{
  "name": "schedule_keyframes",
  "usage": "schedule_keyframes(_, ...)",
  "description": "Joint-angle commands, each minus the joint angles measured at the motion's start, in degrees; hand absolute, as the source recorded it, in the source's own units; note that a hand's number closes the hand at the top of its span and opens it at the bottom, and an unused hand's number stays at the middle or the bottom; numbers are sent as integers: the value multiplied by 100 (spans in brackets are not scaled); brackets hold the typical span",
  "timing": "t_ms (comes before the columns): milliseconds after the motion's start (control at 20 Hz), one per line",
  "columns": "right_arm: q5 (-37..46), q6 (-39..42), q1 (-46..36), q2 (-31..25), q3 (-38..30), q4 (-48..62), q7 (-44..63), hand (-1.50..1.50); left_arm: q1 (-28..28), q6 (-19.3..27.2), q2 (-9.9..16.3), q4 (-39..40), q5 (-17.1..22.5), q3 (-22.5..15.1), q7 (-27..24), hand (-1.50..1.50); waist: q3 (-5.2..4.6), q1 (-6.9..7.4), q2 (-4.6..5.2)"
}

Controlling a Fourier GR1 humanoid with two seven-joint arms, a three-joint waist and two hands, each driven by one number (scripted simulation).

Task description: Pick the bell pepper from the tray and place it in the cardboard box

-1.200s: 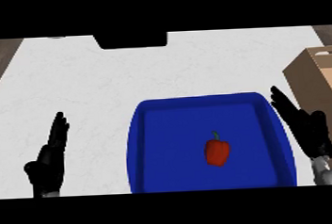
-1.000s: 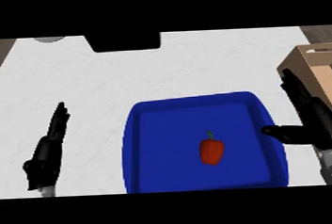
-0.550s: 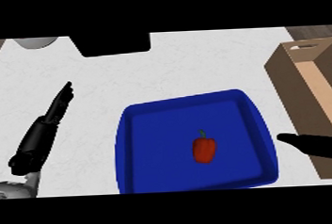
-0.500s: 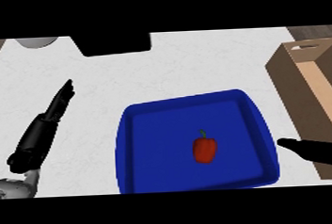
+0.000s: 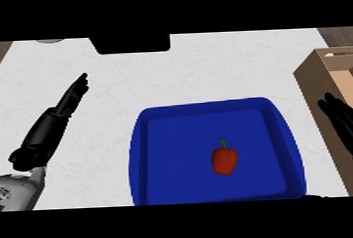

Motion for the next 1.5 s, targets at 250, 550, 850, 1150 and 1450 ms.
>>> schedule_keyframes(250, 370, 2267, -1219, 153, 1646, -431, 2560, -150, -435, -261, -138, 249, -15, -45, 20, 0, -13, 317, 65)
schedule_keyframes(550, 334, 3309, -2367, 1315, 2417, 106, 4196, -150, -408, -163, -326, 273, -169, -130, 86, 0, -7, 319, 35)
schedule_keyframes(850, 409, 3461, -2750, 2336, 2827, 998, 4832, -150, -363, -237, -228, 394, -179, 40, -7, 0, -3, 232, 22)
schedule_keyframes(1150, 513, 3616, -3013, 3204, 2934, 1687, 5177, -150, -349, -348, -209, 422, -150, 143, -15, 0, 3, 192, 8)
schedule_keyframes(1450, 1253, 3522, -3109, 3541, 2969, 2477, 4943, -150, -288, -293, -278, 237, -212, 190, 35, 0, 14, 165, 2)
